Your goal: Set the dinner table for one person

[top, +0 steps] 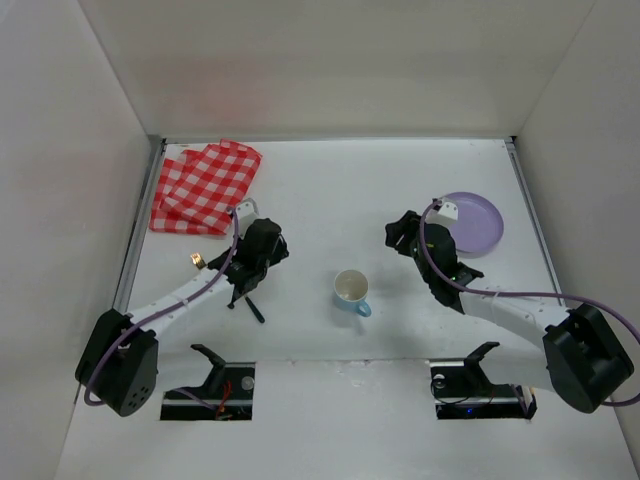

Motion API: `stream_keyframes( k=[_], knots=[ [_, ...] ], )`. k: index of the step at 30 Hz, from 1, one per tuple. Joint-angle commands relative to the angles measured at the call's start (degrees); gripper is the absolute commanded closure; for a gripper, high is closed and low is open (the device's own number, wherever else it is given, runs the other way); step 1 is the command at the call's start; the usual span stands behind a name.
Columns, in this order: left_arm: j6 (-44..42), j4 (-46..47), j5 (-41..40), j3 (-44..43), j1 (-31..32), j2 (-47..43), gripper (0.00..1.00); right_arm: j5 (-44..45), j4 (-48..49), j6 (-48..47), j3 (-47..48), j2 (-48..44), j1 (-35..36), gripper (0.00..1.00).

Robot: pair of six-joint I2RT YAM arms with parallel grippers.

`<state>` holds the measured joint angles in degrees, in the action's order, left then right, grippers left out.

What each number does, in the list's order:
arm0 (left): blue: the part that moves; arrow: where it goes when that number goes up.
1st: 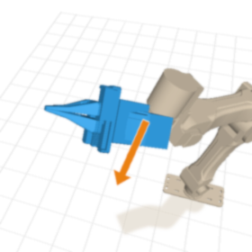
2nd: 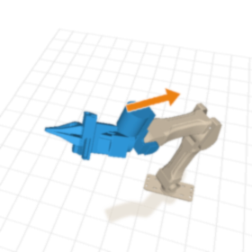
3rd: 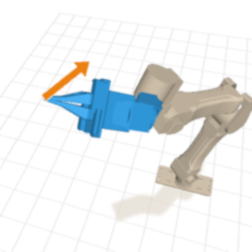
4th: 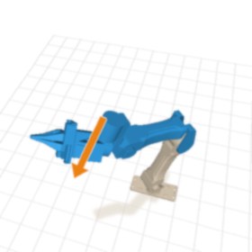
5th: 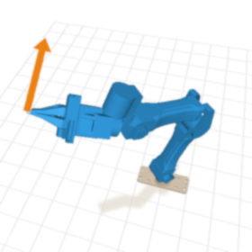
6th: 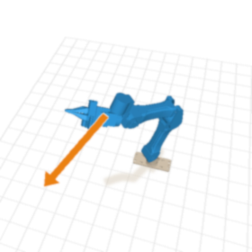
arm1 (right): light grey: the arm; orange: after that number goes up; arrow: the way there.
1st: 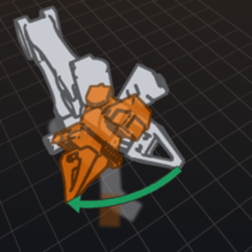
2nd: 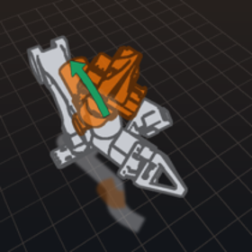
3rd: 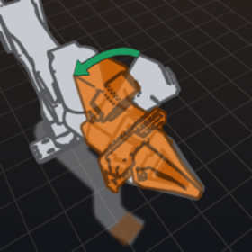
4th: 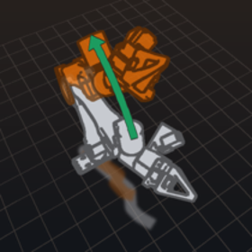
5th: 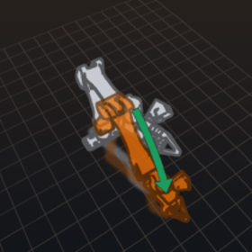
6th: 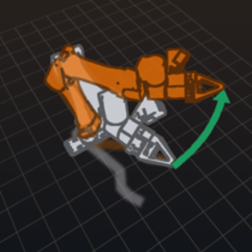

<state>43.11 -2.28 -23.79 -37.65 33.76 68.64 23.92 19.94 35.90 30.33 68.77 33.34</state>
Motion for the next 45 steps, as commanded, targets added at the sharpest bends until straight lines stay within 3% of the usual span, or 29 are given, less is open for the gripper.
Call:
stream_keyframes(
  k=[1,5,8,12,13,14,15,18,20,24,28,31,37,45],
  knots=[
    [-1.7,0.8,0.8,-2.6,0.0,-0.3,0.59,0.1,2.6,0.0,1.2,-0.6,-0.4,0.38],
    [-1.8,1.1,0.7,-3.2,-1.1,-0.1,0.59,-0.6,3.3,0.0,1.1,-0.5,-0.3,0.41],
    [-1.2,2.5,-0.1,-3.7,-2.6,1.4,0.6,-1.9,3.3,0.0,1.1,-0.3,-0.3,0.57],
    [0.7,6.0,-0.9,-5.0,-5.8,3.8,0.63,-3.3,2.6,0.0,1.4,-0.6,-0.3,0.86],
    [1.2,6.8,-1.3,-5.0,-6.6,4.0,0.69,-3.4,2.4,0.0,1.5,-0.5,-0.4,0.9],
    [2.1,7.9,-1.6,-5.1,-7.8,4.3,0.9,-3.4,2.2,0.0,1.6,-0.1,-0.4,0.91],
    [2.5,8.5,-1.5,-5.2,-8.8,4.5,0.96,-3.4,1.9,-0.1,1.8,0.2,-0.4,0.92],
    [3.9,10.0,-3.6,-6.6,-11.7,6.3,0.99,-3.7,1.1,-0.1,2.6,1.3,-0.3,0.91],
    [4.4,11.0,-5.1,-8.4,-14.5,8.4,0.92,-3.9,1.0,-0.3,2.9,1.8,-0.2,0.88],
    [4.6,10.5,-5.1,-12.3,-22.1,14.0,0.72,-4.0,1.6,-0.7,2.8,2.3,-0.2,0.71],
    [9.5,9.8,-3.7,-13.1,-29.4,18.0,0.63,-4.0,1.7,-0.7,2.9,2.7,-0.2,0.55],
    [10.7,10.1,-1.5,-15.3,-34.4,21.5,0.62,-4.0,1.8,-0.9,3.1,2.9,-0.2,0.49],
    [8.4,9.6,1.9,-20.9,-41.6,28.7,0.63,-4.6,1.7,-1.6,3.8,4.1,0.0,0.48],
    [4.3,7.1,8.1,-29.2,-45.3,36.8,0.65,-5.6,1.7,-1.9,4.1,4.7,0.4,0.49]
  ],
)
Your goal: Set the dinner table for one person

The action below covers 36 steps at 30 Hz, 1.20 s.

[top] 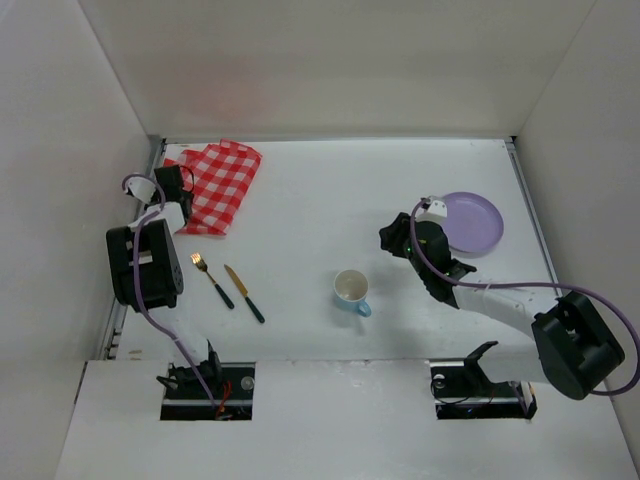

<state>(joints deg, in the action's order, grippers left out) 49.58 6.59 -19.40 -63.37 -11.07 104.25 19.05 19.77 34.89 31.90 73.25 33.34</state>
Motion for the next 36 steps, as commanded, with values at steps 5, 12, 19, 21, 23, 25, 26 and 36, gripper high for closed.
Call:
stream_keyframes(
  k=[5,12,19,21,23,25,26,36],
  knots=[
    [-1.1,-2.2,4.5,-3.6,0.7,4.0,0.73,-0.9,1.9,-0.9,2.3,-0.2,0.3,0.49],
    [3.2,1.5,8.6,-1.3,8.1,5.4,0.87,-0.7,1.9,-0.9,1.9,-1.1,0.2,0.49],
    [5.7,6.1,11.0,-1.9,23.3,7.7,0.92,-0.5,2.2,-0.9,1.2,-2.2,0.0,0.48],
    [6.2,6.2,11.3,-2.1,27.0,8.3,0.93,-0.5,2.2,-0.7,1.1,-2.5,-0.3,0.47],
    [7.0,6.9,10.8,-1.2,30.2,8.3,0.93,-0.4,2.2,-0.7,0.9,-2.9,-0.3,0.47],
    [7.6,8.3,10.6,0.8,32.7,7.3,0.94,-0.4,2.2,-0.7,0.7,-3.4,-0.3,0.47],
    [8.1,9.0,10.3,2.3,33.8,6.6,0.94,-0.4,2.3,-0.7,0.7,-3.6,-0.3,0.46],
    [6.7,12.3,5.6,15.1,38.5,-6.5,0.76,-0.3,2.3,-0.9,1.1,-2.3,-0.1,0.46]
  ],
)
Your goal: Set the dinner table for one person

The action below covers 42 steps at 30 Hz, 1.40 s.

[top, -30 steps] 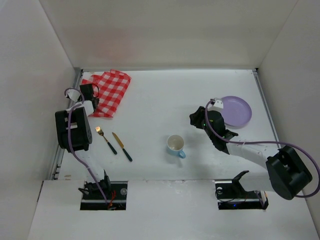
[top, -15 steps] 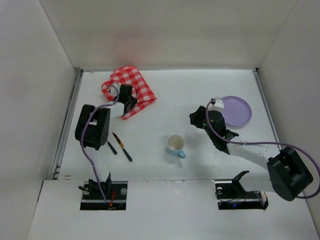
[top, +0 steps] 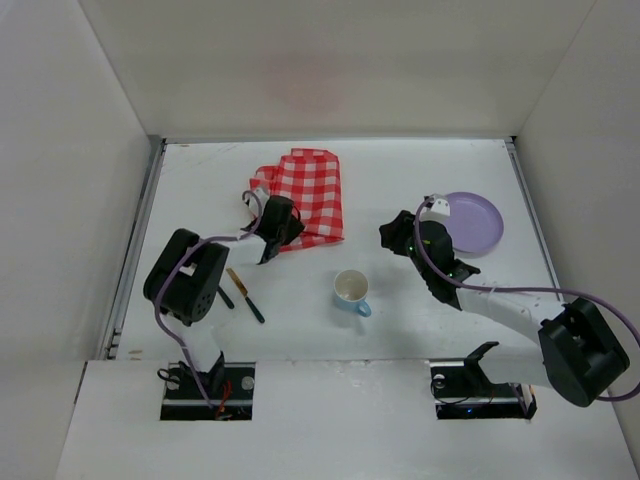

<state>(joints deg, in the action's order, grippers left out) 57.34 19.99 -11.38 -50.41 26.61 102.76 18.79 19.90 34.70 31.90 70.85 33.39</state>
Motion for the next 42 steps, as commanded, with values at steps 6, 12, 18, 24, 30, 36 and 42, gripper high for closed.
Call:
stream_keyframes(
  k=[6,12,18,24,30,36,42],
  knots=[
    [-3.6,-1.0,-4.7,4.1,0.2,-13.2,0.63,-0.1,2.2,-0.9,1.4,1.0,-0.1,0.46],
    [-2.2,-2.6,-5.9,5.3,-2.9,-13.5,0.63,0.0,2.2,-0.9,1.3,1.0,-0.1,0.46],
    [-0.7,-3.1,-3.9,3.4,-3.6,-10.4,0.64,0.0,2.6,-1.1,1.4,1.2,-0.1,0.46],
    [0.8,-5.3,-3.7,2.9,-4.5,-8.6,0.62,-0.2,2.6,-1.1,1.3,1.1,-0.1,0.46],
    [1.4,-5.0,-3.2,1.5,-4.8,-5.8,0.67,-0.1,2.6,-1.1,1.6,1.7,-0.1,0.46],
    [0.9,-2.9,-3.7,1.5,-4.2,-7.7,0.89,0.0,2.6,-1.1,1.4,1.1,-0.1,0.46],
    [-4.0,-1.7,-9.4,-1.5,-0.7,-13.0,0.97,0.1,2.6,-1.1,1.5,1.2,-0.1,0.46]
  ],
)
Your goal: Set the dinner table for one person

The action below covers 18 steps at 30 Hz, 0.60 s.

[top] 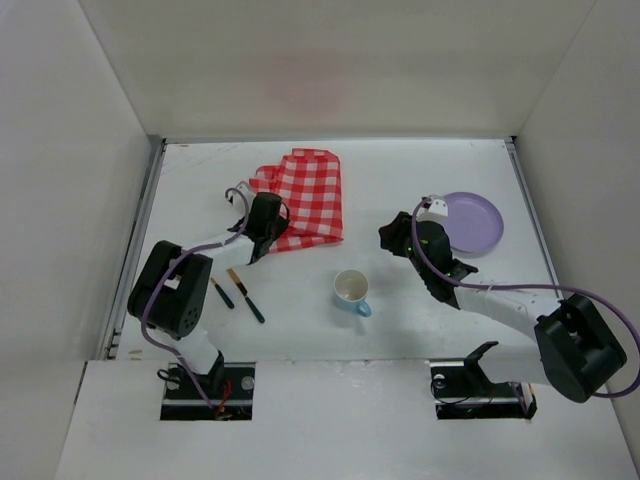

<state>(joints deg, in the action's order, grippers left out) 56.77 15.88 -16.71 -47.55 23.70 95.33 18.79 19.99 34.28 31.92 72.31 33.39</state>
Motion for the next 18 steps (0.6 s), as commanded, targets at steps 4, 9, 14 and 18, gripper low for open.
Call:
stream_keyframes(
  k=[4,9,14,18],
  knots=[
    [-12.8,3.2,-8.2,-11.6,9.3,-6.1,0.98,2.0,2.9,0.0,0.3,-2.3,-0.1,0.46],
    [-26.9,4.0,-5.9,-22.9,19.7,0.3,0.96,8.9,2.2,5.3,-2.9,-6.4,-2.0,0.46],
    [-40.0,9.5,-0.5,-25.4,27.1,7.4,0.94,14.8,-0.5,13.8,-7.3,-13.6,-4.8,0.45],
    [-46.0,12.3,1.9,-26.5,30.8,11.4,0.89,19.1,-4.9,17.0,-9.4,-20.0,-7.2,0.46]
  ],
)
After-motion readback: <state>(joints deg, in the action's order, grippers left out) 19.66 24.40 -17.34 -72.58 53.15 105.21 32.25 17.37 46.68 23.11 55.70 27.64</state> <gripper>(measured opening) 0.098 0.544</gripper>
